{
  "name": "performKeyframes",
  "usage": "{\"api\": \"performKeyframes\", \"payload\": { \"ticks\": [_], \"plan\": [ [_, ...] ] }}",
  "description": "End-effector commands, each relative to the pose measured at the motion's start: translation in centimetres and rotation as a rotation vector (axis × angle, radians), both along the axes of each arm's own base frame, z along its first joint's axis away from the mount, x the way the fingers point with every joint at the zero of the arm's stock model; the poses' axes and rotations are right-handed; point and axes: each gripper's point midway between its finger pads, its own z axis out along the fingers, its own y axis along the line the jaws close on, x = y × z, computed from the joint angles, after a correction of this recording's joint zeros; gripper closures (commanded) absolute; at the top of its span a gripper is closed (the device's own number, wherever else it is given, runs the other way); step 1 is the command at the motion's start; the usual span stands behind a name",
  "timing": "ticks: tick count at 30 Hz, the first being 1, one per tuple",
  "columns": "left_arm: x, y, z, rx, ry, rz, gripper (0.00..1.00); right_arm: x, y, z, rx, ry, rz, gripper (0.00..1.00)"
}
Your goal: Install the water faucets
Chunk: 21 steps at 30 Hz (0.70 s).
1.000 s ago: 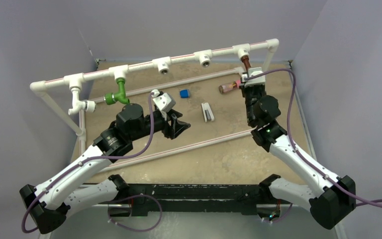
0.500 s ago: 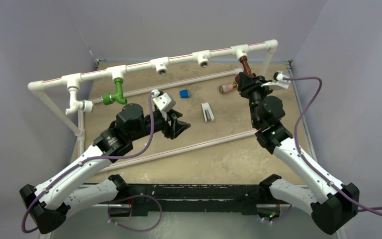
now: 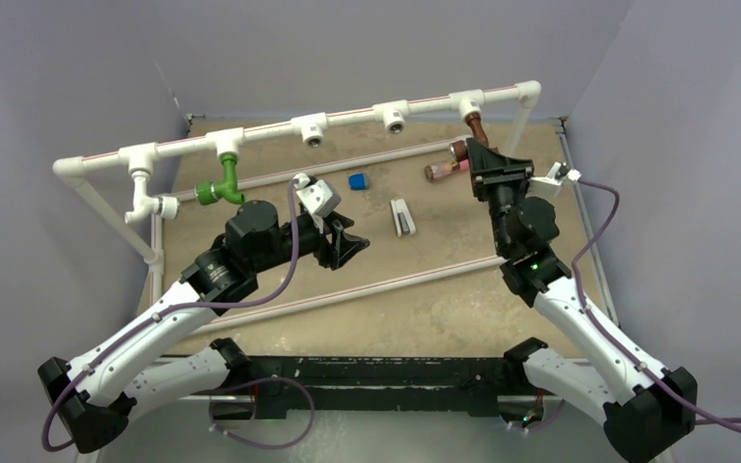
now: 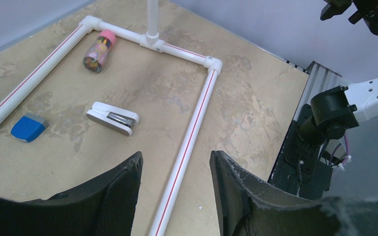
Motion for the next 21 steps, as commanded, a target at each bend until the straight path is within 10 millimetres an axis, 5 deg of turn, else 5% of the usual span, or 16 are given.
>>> {"api": "performKeyframes", "payload": {
  "ticks": [1, 10, 21],
  "plan": [
    [-0.2, -0.2, 1.9, -0.036, -0.042, -0.017, 0.49, -4.7, 0.4, 11.3, 0.394, -0.317, 0.23, 0.93],
    [-0.2, -0.2, 1.8, -0.033, -0.041, -0.016, 0.49, -5.1, -0.5, 12.1, 0.399, -0.323, 0.195, 0.42],
    [-0.2, -0.3, 1.7, -0.03, -0.038, -0.018, 0.49, -5.2, -0.4, 9.5, 0.17, -0.214, 0.141, 0.21]
  ]
}}
